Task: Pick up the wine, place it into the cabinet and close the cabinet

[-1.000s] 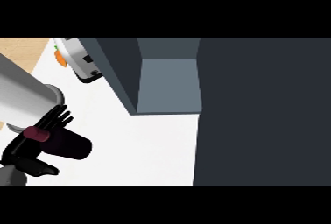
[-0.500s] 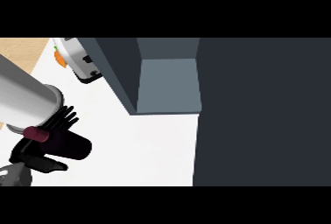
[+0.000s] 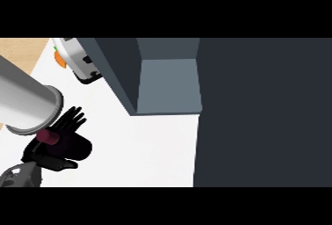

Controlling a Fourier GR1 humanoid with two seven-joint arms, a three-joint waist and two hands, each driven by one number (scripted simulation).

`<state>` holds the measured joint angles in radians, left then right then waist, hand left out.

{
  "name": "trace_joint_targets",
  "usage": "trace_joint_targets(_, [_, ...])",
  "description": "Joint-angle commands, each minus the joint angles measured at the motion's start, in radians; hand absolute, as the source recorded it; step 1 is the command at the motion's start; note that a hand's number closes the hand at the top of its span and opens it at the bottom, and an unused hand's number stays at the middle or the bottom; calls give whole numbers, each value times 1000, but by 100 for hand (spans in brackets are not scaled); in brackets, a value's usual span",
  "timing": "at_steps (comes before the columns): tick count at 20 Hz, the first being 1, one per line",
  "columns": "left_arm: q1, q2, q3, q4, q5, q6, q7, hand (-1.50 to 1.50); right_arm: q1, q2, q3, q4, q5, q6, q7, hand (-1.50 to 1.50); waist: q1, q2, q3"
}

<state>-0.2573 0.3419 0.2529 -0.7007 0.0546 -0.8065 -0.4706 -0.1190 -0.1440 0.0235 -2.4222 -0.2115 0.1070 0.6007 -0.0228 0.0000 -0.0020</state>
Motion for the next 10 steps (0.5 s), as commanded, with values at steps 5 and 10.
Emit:
trace_joint_targets(5, [-37, 12, -48, 59, 43, -237, -83, 150, 27, -1, -18, -114, -74, -5, 49, -150, -6, 0, 0])
trace_joint_targets(10, [28, -4, -136, -51, -34, -165, -211, 150, 13, 10, -12, -78, -59, -8, 39, -150, 8, -1, 0])
